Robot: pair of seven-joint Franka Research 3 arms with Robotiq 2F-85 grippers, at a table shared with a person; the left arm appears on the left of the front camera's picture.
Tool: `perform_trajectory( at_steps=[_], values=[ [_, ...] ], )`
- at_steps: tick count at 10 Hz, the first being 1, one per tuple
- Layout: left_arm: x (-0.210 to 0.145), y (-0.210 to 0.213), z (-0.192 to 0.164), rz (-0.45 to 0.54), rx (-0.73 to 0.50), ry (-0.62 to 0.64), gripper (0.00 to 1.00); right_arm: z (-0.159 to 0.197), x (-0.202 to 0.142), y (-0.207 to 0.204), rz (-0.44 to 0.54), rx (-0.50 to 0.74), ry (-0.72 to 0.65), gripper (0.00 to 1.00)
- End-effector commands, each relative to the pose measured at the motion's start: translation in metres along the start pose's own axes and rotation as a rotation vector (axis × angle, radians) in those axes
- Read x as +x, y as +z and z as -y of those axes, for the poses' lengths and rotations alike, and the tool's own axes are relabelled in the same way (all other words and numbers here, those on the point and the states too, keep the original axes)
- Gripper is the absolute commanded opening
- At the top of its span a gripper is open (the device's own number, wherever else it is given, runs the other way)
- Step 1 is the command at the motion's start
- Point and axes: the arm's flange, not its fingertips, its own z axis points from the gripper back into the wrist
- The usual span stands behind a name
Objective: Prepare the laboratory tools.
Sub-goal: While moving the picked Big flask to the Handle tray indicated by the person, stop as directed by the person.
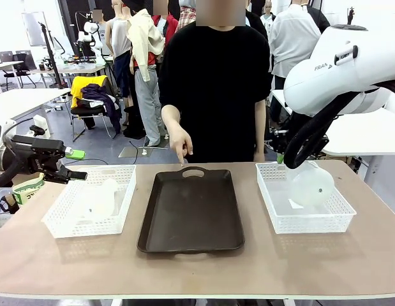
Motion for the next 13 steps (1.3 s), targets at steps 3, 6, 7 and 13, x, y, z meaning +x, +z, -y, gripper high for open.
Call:
perform_trajectory(
  at_steps=[3,6,7,13],
  values=[
    [0.0,0.001,0.001,0.005,-0.008,-0.005,1.0,0.001,-0.001,0.003,0.005,0.002,-0.005,0.0],
    [0.0,0.001,0.001,0.005,-0.008,-0.005,1.0,0.001,-0.001,0.003,0.005,0.002,-0.005,0.0],
    [0.0,0.001,0.001,0.005,-0.008,-0.005,1.0,0.001,0.0,0.001,0.002,0.0,-0.002,0.0],
    [0.0,0.001,0.001,0.005,-0.008,-0.005,1.0,-0.08,-0.003,0.04,0.035,0.169,0.32,0.0]
  ],
)
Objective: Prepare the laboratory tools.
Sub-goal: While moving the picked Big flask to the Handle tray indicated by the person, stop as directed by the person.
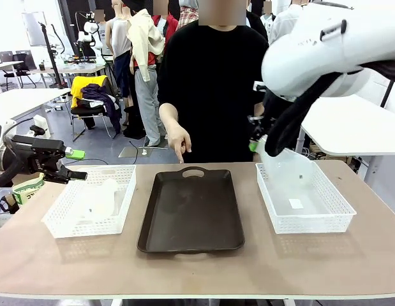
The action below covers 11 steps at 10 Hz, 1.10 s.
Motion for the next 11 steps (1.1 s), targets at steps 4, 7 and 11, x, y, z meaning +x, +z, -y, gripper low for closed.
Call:
perform_trajectory(
  at_steps=[4,7,11],
  values=[
    [0.0,0.002,0.001,0.006,-0.008,-0.005,1.0,-0.071,0.019,-0.015,-0.064,0.125,0.291,0.0],
    [0.0,0.002,0.001,0.006,-0.008,-0.005,1.0,-0.12,0.025,-0.041,-0.129,0.151,0.42,0.0],
    [0.0,0.002,0.001,0.006,-0.008,-0.005,1.0,-0.16,0.034,-0.081,-0.165,0.135,0.493,0.0]
  ],
)
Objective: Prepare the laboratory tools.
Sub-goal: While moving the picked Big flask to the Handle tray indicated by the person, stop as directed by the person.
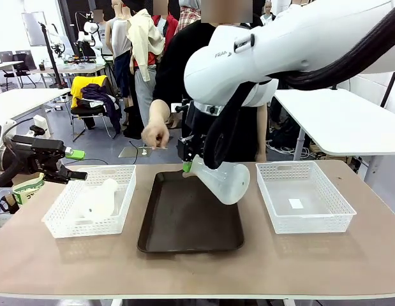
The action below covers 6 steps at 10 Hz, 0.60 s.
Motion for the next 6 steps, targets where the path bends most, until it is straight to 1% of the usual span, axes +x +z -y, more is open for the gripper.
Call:
perform_trajectory(
  at_steps=[1,3,6],
  values=[
    [0.0,0.001,0.001,0.006,-0.009,-0.005,1.0,0.001,0.019,-0.011,0.006,-0.019,0.026,0.0],
    [0.0,0.001,0.001,0.006,-0.009,-0.005,1.0,0.008,0.027,-0.03,-0.006,-0.009,0.019,0.0],
    [0.0,0.001,0.001,0.006,-0.009,-0.005,1.0,0.019,0.032,-0.038,0.032,0.002,-0.014,0.0]
  ],
)
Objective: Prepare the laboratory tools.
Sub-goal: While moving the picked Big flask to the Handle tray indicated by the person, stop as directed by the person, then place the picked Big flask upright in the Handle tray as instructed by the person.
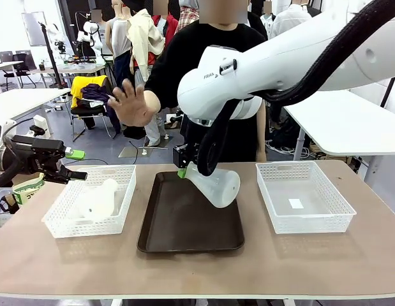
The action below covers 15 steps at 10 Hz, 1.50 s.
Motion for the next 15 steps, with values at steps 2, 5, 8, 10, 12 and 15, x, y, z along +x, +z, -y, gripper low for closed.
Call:
perform_trajectory(
  at_steps=[2,5,8,10,12,15],
  values=[
    [0.0,0.0014,0.0011,0.006,-0.009,-0.005,1.0,-0.0033,-0.0027,0.0022,-0.009,-0.001,0.006,0.0],
    [0.0,0.0014,0.0011,0.006,-0.009,-0.005,1.0,-0.0033,-0.0027,0.0022,-0.009,-0.001,0.006,0.0],
    [0.0,0.0014,0.0011,0.006,-0.009,-0.005,1.0,-0.0033,-0.0027,0.0022,-0.009,-0.001,0.006,0.0],
    [0.0,0.0014,0.0011,0.006,-0.009,-0.005,1.0,-0.0033,-0.0027,0.0022,-0.009,-0.001,0.006,0.0],
    [0.0,0.0014,0.0011,0.006,-0.009,-0.005,1.0,-0.0033,-0.0027,0.0022,-0.009,-0.001,0.006,0.0],
    [0.0,0.0014,0.0011,0.006,-0.009,-0.005,1.0,-0.0033,-0.0027,0.0022,-0.009,-0.001,0.006,0.0]
  ],
)
